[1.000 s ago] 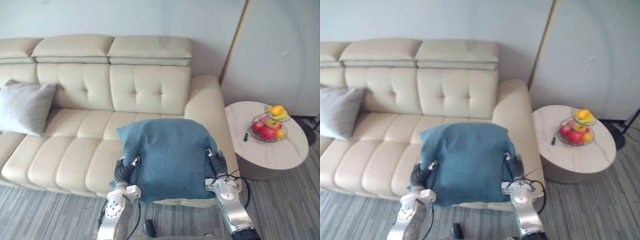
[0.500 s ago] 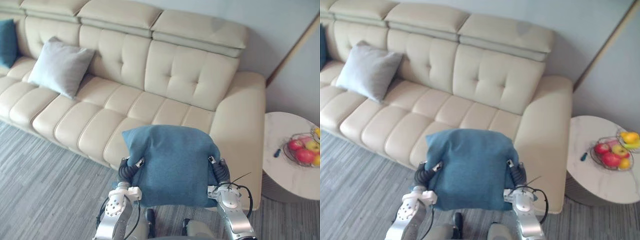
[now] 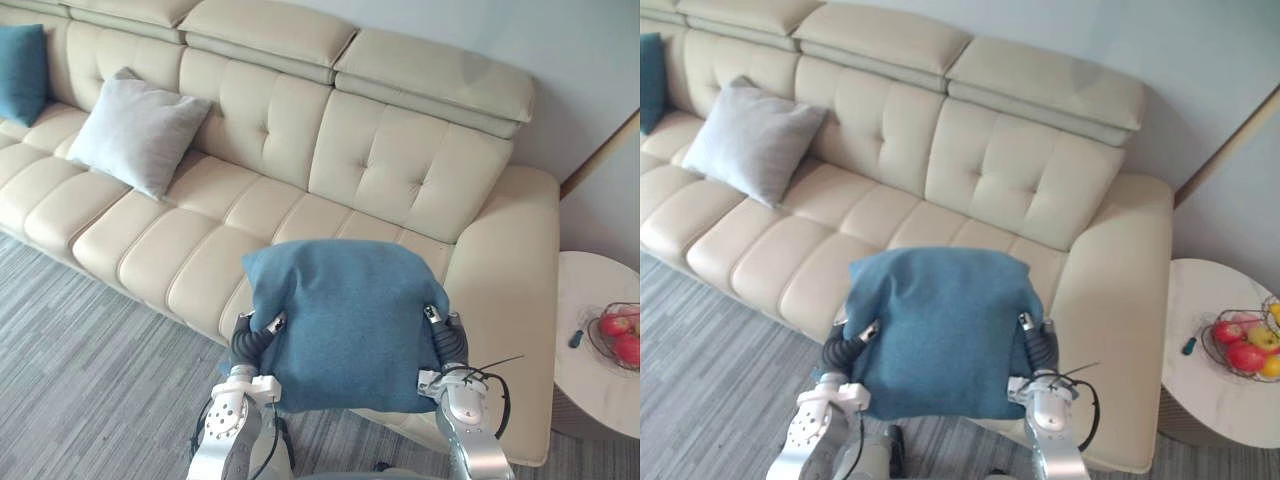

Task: Pick up cushions and gather them together orderly.

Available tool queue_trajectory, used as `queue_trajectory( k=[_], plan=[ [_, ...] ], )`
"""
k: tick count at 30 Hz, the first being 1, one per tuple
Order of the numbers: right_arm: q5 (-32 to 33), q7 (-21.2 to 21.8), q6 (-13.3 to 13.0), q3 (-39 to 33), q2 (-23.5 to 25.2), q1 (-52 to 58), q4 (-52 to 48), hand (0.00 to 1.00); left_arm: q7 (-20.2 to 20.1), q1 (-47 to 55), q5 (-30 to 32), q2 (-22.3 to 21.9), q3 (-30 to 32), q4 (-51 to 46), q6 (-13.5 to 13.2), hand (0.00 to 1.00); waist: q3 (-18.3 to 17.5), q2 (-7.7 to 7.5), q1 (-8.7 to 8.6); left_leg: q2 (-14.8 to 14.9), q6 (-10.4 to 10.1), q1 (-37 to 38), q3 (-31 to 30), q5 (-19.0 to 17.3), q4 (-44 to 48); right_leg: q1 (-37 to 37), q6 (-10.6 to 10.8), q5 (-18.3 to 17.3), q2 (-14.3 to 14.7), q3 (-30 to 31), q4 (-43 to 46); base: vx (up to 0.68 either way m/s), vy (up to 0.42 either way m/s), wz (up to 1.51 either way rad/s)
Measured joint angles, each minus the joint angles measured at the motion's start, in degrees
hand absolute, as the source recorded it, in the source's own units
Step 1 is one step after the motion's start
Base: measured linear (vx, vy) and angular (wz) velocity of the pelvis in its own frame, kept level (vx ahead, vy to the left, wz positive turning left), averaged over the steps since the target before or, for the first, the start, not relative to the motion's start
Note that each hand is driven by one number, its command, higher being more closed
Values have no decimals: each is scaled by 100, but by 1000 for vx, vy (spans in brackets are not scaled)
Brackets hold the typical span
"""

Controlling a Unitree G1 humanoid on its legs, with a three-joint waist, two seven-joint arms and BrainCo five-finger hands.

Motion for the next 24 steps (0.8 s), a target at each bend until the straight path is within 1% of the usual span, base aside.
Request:
queue_trajectory(
  k=[1,2,3,4,5,6,7,8,9,10,11,12,13,14,15,16,17,18,19,20,21,22,23,24],
  plan=[
    [-1,5,-1,-33,2,1,0,100,0,-11,0,17,-36,0,-1,100,0,0,-5,-27,11,84,53,-41,-30,-71,1,-1,-8,59,185,77,211,-73],
    [-6,7,-1,-114,-4,13,1,100,0,-65,1,62,-141,0,-4,100,9,-16,-13,-46,43,339,240,-69,-195,-404,5,-4,-26,200,930,36,188,-59],
    [-8,7,-1,-128,-2,14,4,100,0,-101,1,109,-176,0,-8,100,39,-68,-15,-96,59,534,364,-77,-314,-711,7,-3,-62,247,1534,11,109,-60],
    [-17,10,-2,-127,4,10,19,100,0,-120,2,149,-181,0,-12,100,52,-110,-17,-130,91,659,466,-97,-400,-893,15,1,-88,270,1914,-3,93,-58],
    [-52,17,-2,-103,14,9,80,100,6,-111,2,215,-180,2,-11,100,43,-176,-24,-157,124,863,670,-167,-475,-1175,110,-12,-148,294,2521,12,60,-63],
    [-55,25,-3,-85,12,7,173,100,10,-102,3,218,-180,4,-9,100,50,-154,-40,-148,169,1022,782,-306,-505,-1319,207,-213,-108,223,2743,23,65,-63],
    [-55,33,-4,-85,15,-3,235,100,10,-102,4,217,-180,4,-9,100,38,-172,-40,-142,147,1076,821,-365,-522,-1405,239,-348,-70,114,2759,47,22,-58],
    [-54,56,-4,-84,15,-8,311,100,9,-108,19,221,-177,5,-11,100,17,-192,-38,-126,124,1168,880,-416,-584,-1592,237,-541,65,-106,2648,70,-10,-47],
    [-52,60,-15,-81,0,-10,371,100,9,-108,50,227,-182,22,-12,100,4,-200,-94,-121,59,1236,923,-396,-715,-1714,146,-494,260,-277,2185,82,-25,-33],
    [-51,62,-26,-75,1,-16,432,100,8,-109,56,238,-184,43,-13,100,-18,-216,-141,-145,-27,1239,925,-348,-782,-1741,73,-391,360,-359,1822,121,-44,3],
    [-46,62,-36,-47,1,-22,553,100,8,-118,111,309,-190,76,-12,100,-72,-363,-286,-296,-90,1220,868,-285,-818,-1707,-172,169,476,-405,1088,177,-77,17],
    [-34,61,-25,-48,-85,-59,735,100,6,-184,112,203,-223,317,12,100,-92,-305,-310,-289,-122,1232,785,-312,-731,-1692,-519,212,510,-456,1046,274,-76,15],
    [-16,61,-1,-57,-120,-21,742,100,6,-186,114,116,-225,379,53,100,-96,-151,-307,-198,-154,1189,590,-375,-637,-1623,-541,205,588,-491,971,265,-69,-1],
    [9,61,-1,-57,-121,-4,738,100,6,-185,114,94,-225,379,68,100,-94,-93,-299,-151,-179,1147,528,-420,-569,-1628,-568,178,613,-539,972,284,-87,5],
    [15,61,29,-57,-115,16,736,100,6,-231,114,81,-222,379,87,100,-51,16,-298,32,-199,915,294,-489,-148,-1617,-618,147,693,-685,975,195,-105,13],
    [21,59,53,-57,-120,27,709,100,6,-248,114,78,-220,379,89,100,-37,41,-292,102,-193,803,187,-497,85,-1593,-619,147,722,-743,970,176,-118,23],
    [26,56,85,-57,-121,53,642,100,6,-247,110,71,-218,379,92,100,-2,95,-270,231,-188,692,103,-500,471,-1462,-640,134,791,-812,918,136,-88,17],
    [28,50,120,-54,-121,161,445,100,4,-230,109,59,-210,374,92,100,32,151,-218,396,-179,624,2,-495,1013,-1205,-723,62,897,-840,814,167,-74,-1],
    [28,47,120,-39,-124,229,202,100,2,-187,109,-10,-132,340,92,100,60,206,-122,559,-156,580,-60,-480,1577,-924,-791,-49,990,-753,704,163,-35,-15],
    [27,44,119,-36,-125,219,116,100,1,-165,109,-64,-83,319,90,100,53,223,-88,634,-71,458,-116,-502,1853,-844,-808,-79,1014,-722,657,102,44,-35],
    [23,24,113,-38,-129,212,-18,100,-2,-141,109,-102,-73,265,87,100,-50,210,-11,711,125,396,-141,-666,1826,-838,-845,-124,1023,-667,620,73,85,-37],
    [23,0,72,-46,-142,151,-74,100,-3,-142,110,-132,-68,161,67,100,-96,221,16,764,220,421,-154,-716,1333,-840,-859,-143,1020,-595,606,62,94,-32],
    [21,-8,65,-49,-156,127,-103,100,-4,-151,110,-149,-67,118,53,100,-103,235,14,789,223,417,-192,-706,998,-841,-840,-141,1019,-583,595,75,128,-15],
    [15,-23,64,-57,-181,110,-145,100,-8,-182,111,-182,-67,99,5,100,-158,311,10,759,66,460,-373,-627,314,-862,-703,-100,1014,-569,574,52,149,-9]
  ],
)
